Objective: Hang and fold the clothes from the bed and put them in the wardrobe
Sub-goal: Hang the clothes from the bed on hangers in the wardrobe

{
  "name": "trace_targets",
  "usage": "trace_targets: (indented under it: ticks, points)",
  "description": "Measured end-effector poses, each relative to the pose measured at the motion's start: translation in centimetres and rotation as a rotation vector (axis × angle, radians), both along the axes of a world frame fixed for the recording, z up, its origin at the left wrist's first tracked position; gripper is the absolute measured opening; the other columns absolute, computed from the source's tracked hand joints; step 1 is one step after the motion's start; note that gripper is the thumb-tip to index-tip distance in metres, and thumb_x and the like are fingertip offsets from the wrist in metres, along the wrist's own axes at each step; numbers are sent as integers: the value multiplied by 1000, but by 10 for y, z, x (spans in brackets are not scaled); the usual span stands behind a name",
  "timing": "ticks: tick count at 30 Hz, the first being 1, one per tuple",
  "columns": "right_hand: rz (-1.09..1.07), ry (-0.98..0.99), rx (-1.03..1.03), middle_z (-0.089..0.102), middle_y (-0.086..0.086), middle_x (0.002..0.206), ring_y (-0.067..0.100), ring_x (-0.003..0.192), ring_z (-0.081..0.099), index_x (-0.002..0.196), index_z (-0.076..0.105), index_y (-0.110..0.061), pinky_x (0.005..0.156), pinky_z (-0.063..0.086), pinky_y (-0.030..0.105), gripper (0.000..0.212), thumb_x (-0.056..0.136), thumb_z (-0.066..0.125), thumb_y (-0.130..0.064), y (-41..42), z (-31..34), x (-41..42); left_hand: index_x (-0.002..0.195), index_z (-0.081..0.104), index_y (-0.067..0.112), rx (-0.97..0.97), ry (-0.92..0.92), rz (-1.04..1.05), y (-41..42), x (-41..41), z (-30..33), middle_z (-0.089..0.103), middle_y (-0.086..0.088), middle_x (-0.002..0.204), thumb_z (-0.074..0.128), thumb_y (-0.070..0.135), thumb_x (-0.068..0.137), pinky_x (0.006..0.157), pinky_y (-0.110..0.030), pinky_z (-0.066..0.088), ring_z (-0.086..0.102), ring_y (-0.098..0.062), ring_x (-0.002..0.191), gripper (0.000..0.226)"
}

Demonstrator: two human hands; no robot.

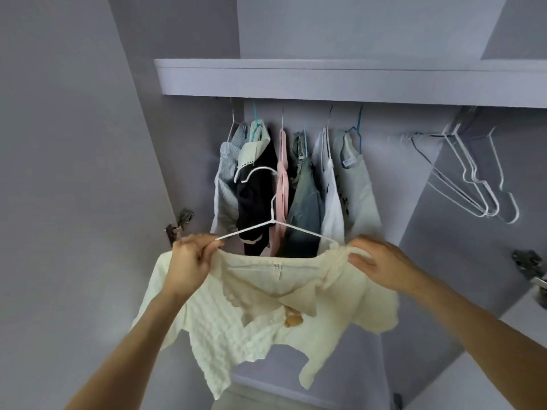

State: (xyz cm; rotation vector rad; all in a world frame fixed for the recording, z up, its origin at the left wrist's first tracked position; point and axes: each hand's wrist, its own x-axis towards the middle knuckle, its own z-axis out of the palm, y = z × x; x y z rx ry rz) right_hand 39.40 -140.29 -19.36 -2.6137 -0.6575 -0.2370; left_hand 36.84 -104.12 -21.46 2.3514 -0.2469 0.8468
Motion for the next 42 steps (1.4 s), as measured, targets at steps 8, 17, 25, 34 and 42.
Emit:
trace_targets:
  ticks: [8,17,25,34,42]
  points:
    - [-320,145,-24,56,-3,74,24,73,55,87,58,-15,70,42,33,38,92,39,-48,-67,-14,-60,100,71,13,4,467,-166,-92,45,-31,70,-10,92,58,19,93,81,-33,46,64,-31,89,16]
    - [-866,290,-179,62,11,117,31,109,56,110,58,-12,79,40,31,27,100,38,-25,-134,-31,-123,123,59,13,45,590,-409,-196,66,-37,56,-8,123,57,24,93,95,-32,42,56,-27,111,32]
    - [-1002,152,-49,63,21,112,37,104,58,101,54,-6,78,42,35,30,101,31,-24,-125,-10,-92,125,56,13,173,441,-433,-235,90,-3,50,-11,126,51,16,93,99,-42,42,50,-29,116,32]
    - [-827,47,-219,61,11,118,32,109,59,119,49,-9,87,45,36,29,100,30,-19,-97,37,21,146,24,29,703,204,-201,-264,141,50,21,-2,151,40,34,97,110,-48,20,16,-25,139,52]
    - [-791,-165,-169,68,14,98,34,94,65,113,45,-6,76,47,36,21,98,35,-16,-85,42,113,146,23,35,1002,120,-116,-255,193,43,6,-5,157,40,28,99,111,-61,0,-3,-30,145,51]
